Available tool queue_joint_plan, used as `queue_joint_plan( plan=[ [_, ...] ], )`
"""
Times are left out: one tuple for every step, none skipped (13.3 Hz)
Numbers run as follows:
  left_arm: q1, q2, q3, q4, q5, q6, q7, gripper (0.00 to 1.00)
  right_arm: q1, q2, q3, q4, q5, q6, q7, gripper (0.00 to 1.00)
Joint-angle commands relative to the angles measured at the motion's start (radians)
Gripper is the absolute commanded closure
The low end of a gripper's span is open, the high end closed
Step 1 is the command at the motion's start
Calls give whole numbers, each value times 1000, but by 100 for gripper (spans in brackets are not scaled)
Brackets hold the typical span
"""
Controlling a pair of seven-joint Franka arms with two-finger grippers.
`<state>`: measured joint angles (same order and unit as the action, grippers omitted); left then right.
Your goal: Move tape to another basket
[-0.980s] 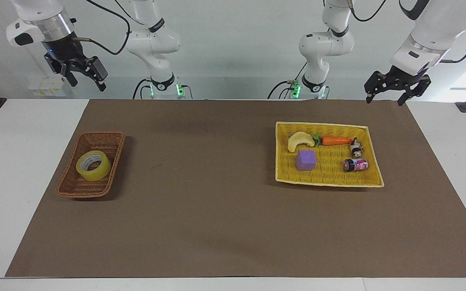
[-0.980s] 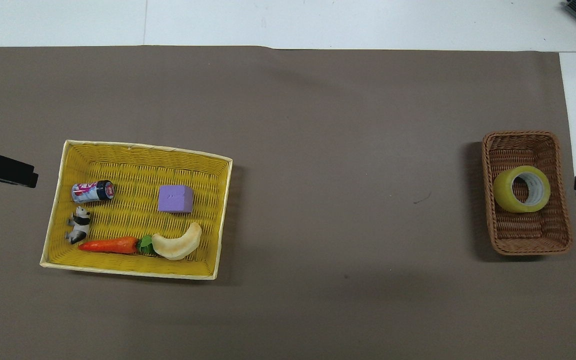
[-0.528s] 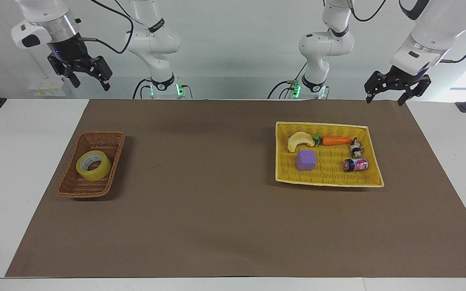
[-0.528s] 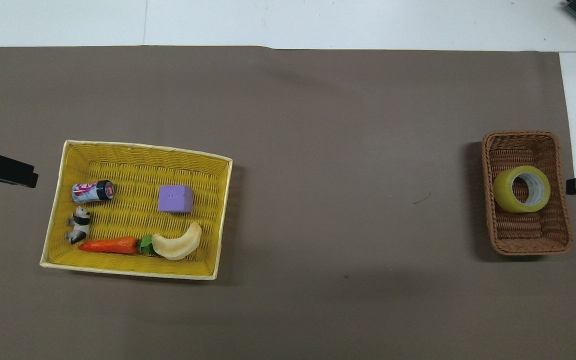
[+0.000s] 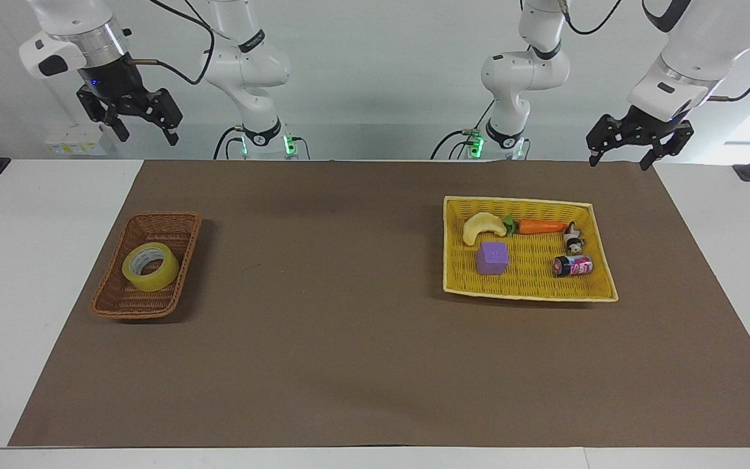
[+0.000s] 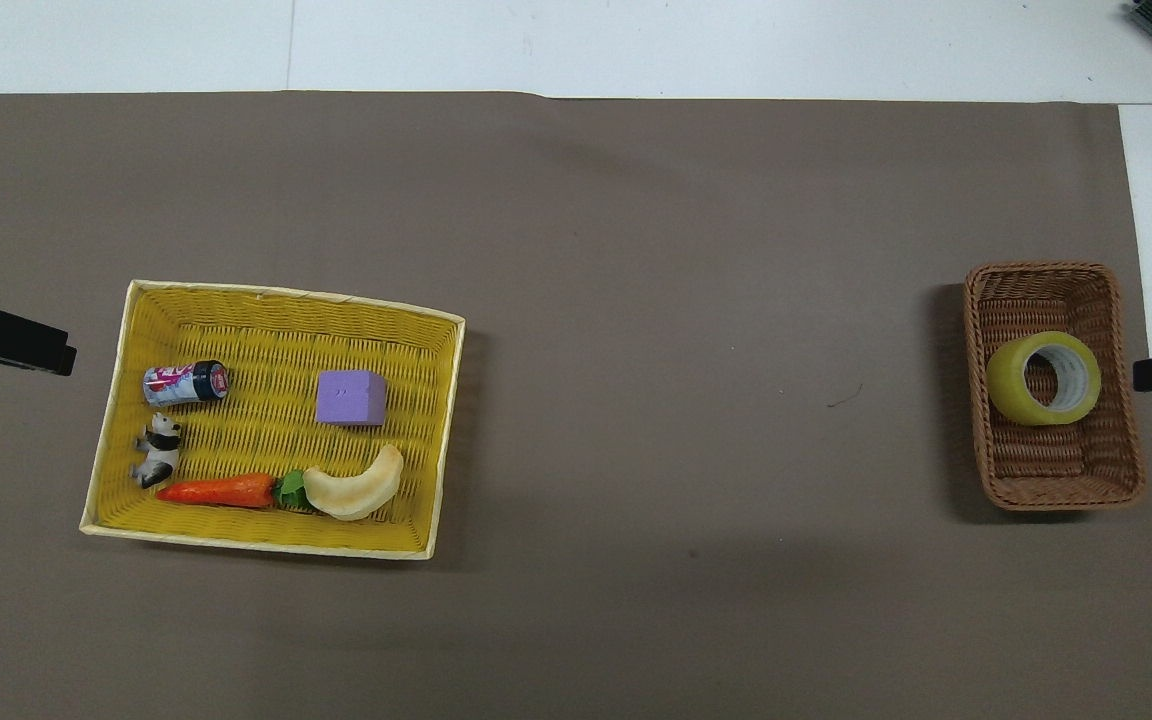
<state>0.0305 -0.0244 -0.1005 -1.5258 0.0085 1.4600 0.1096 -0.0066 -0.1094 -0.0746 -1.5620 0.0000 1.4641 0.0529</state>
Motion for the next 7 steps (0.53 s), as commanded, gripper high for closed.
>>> queue_joint_plan(
  plan=[
    [9,-5,-7,9,16,-13,9,0,-9,16,9,20,-14,8,25,0],
    [9,-6,-7,9,16,-13,9,0,-9,16,10,20,-3,16,82,0],
    [9,-6,-7,9,16,-13,9,0,-4,14,12,20,-3,22,115,0],
    [9,-6,-7,7,16,-13,9,0,5,11,12,14,-3,21,117,0],
    [9,-6,-7,9,16,-13,9,0,5,8,12,10,-3,15,113,0],
    [9,-6,-7,9,16,-13,9,0,7,8,12,10,-3,6,113,0],
    [9,-6,-7,9,16,-13,9,0,7,7,12,11,-3,-7,111,0]
  ],
)
